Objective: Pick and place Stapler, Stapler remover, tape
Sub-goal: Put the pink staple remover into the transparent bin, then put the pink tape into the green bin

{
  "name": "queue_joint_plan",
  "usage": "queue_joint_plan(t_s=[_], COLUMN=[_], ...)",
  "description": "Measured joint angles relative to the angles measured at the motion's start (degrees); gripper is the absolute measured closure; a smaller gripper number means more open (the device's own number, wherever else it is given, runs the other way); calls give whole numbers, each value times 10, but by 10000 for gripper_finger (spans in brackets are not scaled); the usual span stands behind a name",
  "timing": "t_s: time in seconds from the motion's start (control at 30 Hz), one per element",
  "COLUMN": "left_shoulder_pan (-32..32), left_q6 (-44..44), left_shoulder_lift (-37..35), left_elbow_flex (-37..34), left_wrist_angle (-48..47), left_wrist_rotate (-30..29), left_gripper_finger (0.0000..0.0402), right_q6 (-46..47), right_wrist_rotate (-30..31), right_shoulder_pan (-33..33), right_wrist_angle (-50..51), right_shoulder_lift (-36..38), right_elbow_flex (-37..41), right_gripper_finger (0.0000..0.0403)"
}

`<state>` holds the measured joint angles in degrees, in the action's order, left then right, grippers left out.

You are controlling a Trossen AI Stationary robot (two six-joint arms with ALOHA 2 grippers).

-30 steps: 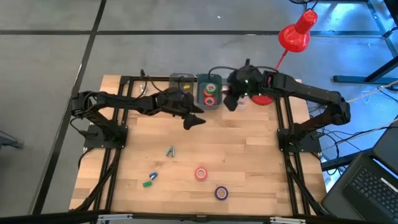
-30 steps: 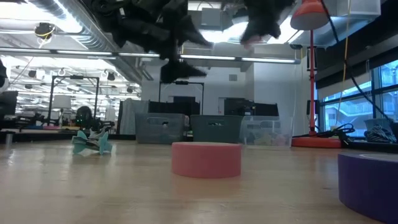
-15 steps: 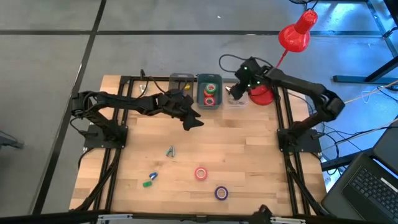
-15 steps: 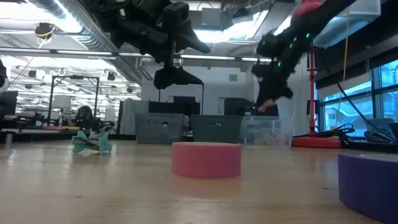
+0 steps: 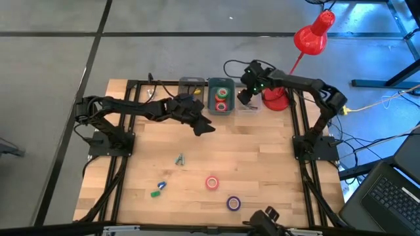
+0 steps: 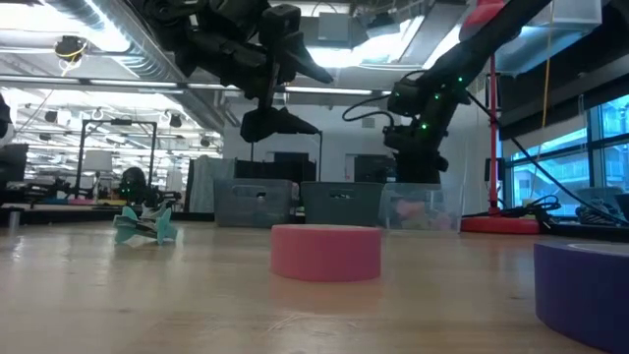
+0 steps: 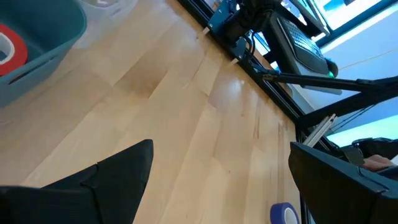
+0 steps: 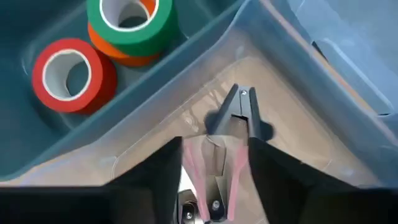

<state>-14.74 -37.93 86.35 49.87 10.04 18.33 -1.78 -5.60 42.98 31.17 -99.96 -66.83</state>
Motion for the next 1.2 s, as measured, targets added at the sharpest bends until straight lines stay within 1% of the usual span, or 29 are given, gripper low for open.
queue_joint_plan(t_s=[0.13, 0.23, 0.3, 0.37, 0.43, 0.47, 0.53, 0.6, 0.67, 0.73, 0.83, 0.93, 1.0, 1.1, 1.2], left_shoulder_pan=[0, 0, 0, 1, 3, 4, 4, 4, 4, 2, 0, 9, 31, 75, 123], left_q6=[1, 1, 4, 11, 16, 19, 26, 32, 40, 54, 67, 106, 164, 246, 273], left_shoulder_lift=[0, 0, 0, 0, 0, 0, 0, 0, 0, 0, 0, 0, 0, 0, 5], left_elbow_flex=[0, 0, 0, 0, 0, 0, 0, 0, 0, 0, 0, 0, 0, 0, 0], left_wrist_angle=[0, 0, -2, -13, -27, -32, -39, -41, -40, -39, -40, -59, -81, -106, -109], left_wrist_rotate=[-3, -3, -1, 0, 1, 1, 1, 0, -2, -3, -2, -3, -3, -5, -21], left_gripper_finger=[41, 41, 41, 41, 41, 41, 41, 41, 41, 41, 41, 41, 41, 41, 41], right_q6=[1, 8, 9, 23, 41, 47, 69, 110, 178, 254, 361, 418, 433, 436, 438], right_wrist_rotate=[14, 10, -31, -89, -148, -165, -176, -169, -151, -117, -45, 39, 89, 159, 205], right_shoulder_pan=[0, 0, -2, -18, -50, -73, -129, -195, -269, -341, -436, -506, -536, -551, -543], right_wrist_angle=[9, 49, 91, 124, 147, 159, 188, 198, 188, 168, 141, 150, 151, 151, 151], right_shoulder_lift=[0, 4, 22, 62, 114, 141, 193, 244, 289, 319, 349, 351, 350, 348, 348], right_elbow_flex=[-16, -32, -43, -46, -38, -30, -16, 3, 24, 41, 58, 62, 62, 62, 62], right_gripper_finger=[176, 157, 154, 157, 161, 163, 168, 172, 177, 181, 185, 188, 190, 190, 190])
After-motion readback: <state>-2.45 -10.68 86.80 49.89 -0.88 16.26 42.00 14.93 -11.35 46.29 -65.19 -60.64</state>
